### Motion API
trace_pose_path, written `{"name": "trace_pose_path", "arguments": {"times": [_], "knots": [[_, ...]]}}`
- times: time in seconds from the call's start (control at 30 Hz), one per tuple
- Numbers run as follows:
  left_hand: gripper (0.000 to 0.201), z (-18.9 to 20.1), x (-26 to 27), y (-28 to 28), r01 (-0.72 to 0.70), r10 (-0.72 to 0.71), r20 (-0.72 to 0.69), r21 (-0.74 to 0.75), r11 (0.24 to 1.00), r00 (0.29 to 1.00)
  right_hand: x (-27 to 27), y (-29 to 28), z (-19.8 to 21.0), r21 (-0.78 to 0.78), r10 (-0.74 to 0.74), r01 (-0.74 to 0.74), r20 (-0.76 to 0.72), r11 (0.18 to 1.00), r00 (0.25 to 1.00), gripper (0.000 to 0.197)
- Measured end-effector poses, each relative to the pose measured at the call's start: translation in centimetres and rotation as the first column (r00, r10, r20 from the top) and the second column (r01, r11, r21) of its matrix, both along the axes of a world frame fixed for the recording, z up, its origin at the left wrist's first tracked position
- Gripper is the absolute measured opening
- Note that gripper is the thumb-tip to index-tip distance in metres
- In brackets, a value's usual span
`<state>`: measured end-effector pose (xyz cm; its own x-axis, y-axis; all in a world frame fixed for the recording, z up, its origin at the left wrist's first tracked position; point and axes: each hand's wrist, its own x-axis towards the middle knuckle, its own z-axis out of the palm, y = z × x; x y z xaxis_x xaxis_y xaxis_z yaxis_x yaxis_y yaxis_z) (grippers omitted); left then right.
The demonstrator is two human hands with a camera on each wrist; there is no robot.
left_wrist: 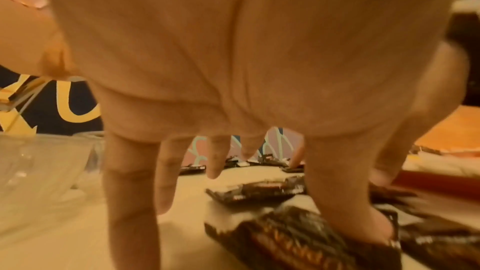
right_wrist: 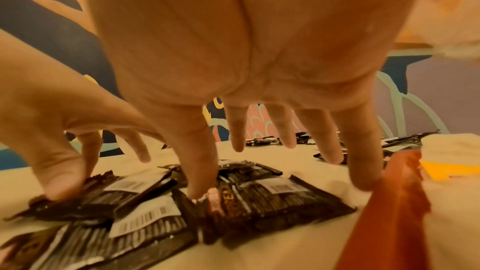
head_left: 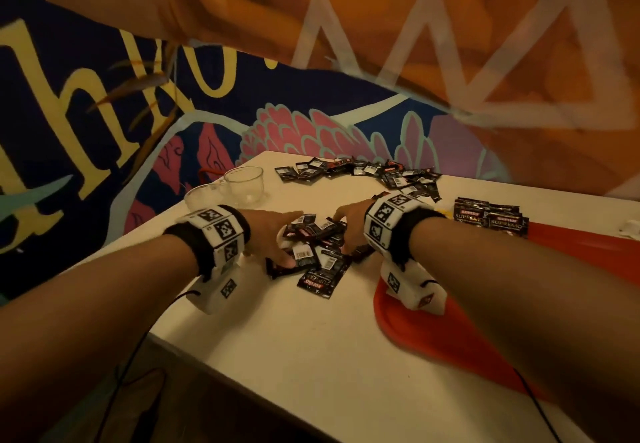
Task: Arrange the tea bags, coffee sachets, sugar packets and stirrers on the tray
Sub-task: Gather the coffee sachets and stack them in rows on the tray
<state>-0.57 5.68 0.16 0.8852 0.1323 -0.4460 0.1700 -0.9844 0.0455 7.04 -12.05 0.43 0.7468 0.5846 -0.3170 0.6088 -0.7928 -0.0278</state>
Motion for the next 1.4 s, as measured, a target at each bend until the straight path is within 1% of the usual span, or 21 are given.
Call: {"name": "trace_pose_path", "arguments": {"times": [0.07,0.17,0.23,0.3,0.37,0.4,0.43,0.47,0.5,0.53,0.57,0.63,0.83,0.9,1.0,1.13,1.23,1.3,1.33,1.37,1.4], "knots": [[0.098,-0.7,0.2,-0.9,0.056,-0.058,0.023,0.067,0.996,0.998,-0.2,0.7,-0.5,-0.033,0.028,-0.029,-0.028,0.999,0.999,0.059],[0.072,-1.1,0.5,-1.9,0.127,-0.135,0.073,0.112,0.986,0.988,-0.4,1.1,-1.0,-0.063,0.051,-0.05,0.008,0.997,0.999,0.061],[0.066,-1.3,0.5,-2.2,0.137,-0.148,0.078,0.132,0.982,0.986,-0.5,0.9,-1.1,-0.044,0.047,-0.046,0.029,0.998,0.998,0.063],[0.064,-1.4,0.3,-2.4,0.138,-0.147,0.083,0.105,0.985,0.986,-0.4,0.6,-1.3,-0.015,0.038,-0.037,0.03,0.999,0.999,0.064],[0.055,-1.4,0.0,-2.8,0.128,-0.13,0.06,0.03,0.991,0.99,-0.3,0.3,-1.6,0.01,0.029,-0.03,0.021,1.0,0.999,0.061],[0.056,-1.5,-0.2,-3.1,0.112,-0.111,0.038,-0.015,0.994,0.993,-0.3,0.2,-1.6,0.015,0.026,-0.026,0.016,1.0,1.0,0.059],[0.064,-1.7,-0.4,-3.5,0.105,-0.104,0.018,-0.041,0.994,0.994,-0.3,0.1,-1.7,0.022,0.026,-0.026,0.015,0.999,1.0,0.057],[0.076,-1.9,-0.6,-3.9,0.114,-0.114,0.01,-0.039,0.993,0.993,-0.4,0.2,-1.8,0.031,0.025,-0.026,0.019,0.999,1.0,0.056],[0.089,-2.1,-0.9,-4.3,0.139,-0.139,0.004,0.007,0.99,0.99,-0.4,0.2,-1.8,0.038,0.023,-0.024,0.023,0.999,0.999,0.056],[0.097,-2.4,-1.1,-4.5,0.167,-0.168,0.009,0.071,0.983,0.986,-0.6,0.3,-1.8,0.038,0.016,-0.017,0.026,0.999,1.0,0.055],[0.1,-2.7,-1.1,-4.6,0.176,-0.18,0.021,0.127,0.976,0.983,-0.6,0.4,-1.8,0.037,0.01,-0.011,0.029,0.999,1.0,0.056],[0.097,-2.9,-1.1,-4.8,0.166,-0.176,0.052,0.156,0.974,0.983,-0.7,0.3,-1.7,0.041,0.008,-0.009,0.033,0.999,0.999,0.056],[0.085,-3.6,-1.8,-4.6,0.114,-0.129,0.132,0.118,0.986,0.983,-1.3,0.2,-1.6,0.067,0.014,-0.014,0.005,0.998,1.0,0.05],[0.083,-3.5,-2.0,-4.5,0.07,-0.085,0.167,0.091,0.993,0.982,-1.5,0.6,-1.9,0.1,0.006,-0.007,0.015,0.995,1.0,0.051],[0.08,-3.1,-2.3,-4.4,0.029,-0.031,0.195,0.012,0.999,0.98,-1.5,1.2,-2.3,0.12,-0.015,0.013,0.018,0.993,1.0,0.055],[0.078,-2.8,-2.6,-4.2,0.045,-0.042,0.197,-0.011,0.999,0.979,-0.8,1.6,-2.5,0.08,-0.063,0.064,-0.014,0.995,0.998,0.062],[0.064,-2.8,-2.6,-4.1,0.081,-0.073,0.214,-0.029,0.996,0.974,-0.8,2.3,-2.5,0.093,-0.062,0.064,-0.033,0.994,0.998,0.053],[0.053,-2.8,-2.6,-4.2,0.101,-0.086,0.231,-0.054,0.993,0.969,-0.7,2.5,-2.9,0.15,-0.071,0.08,-0.062,0.985,0.996,0.042],[0.047,-2.9,-2.7,-4.2,0.108,-0.091,0.234,-0.062,0.992,0.968,-1.0,2.4,-2.9,0.17,-0.094,0.108,-0.092,0.979,0.991,0.034],[0.04,-2.9,-2.8,-4.3,0.116,-0.097,0.238,-0.065,0.991,0.966,-1.1,2.4,-3.0,0.171,-0.087,0.104,-0.104,0.98,0.991,0.024],[0.034,-2.9,-2.9,-4.3,0.121,-0.101,0.244,-0.067,0.99,0.965,-1.1,2.5,-3.0,0.166,-0.101,0.121,-0.125,0.979,0.987,0.024]]}}
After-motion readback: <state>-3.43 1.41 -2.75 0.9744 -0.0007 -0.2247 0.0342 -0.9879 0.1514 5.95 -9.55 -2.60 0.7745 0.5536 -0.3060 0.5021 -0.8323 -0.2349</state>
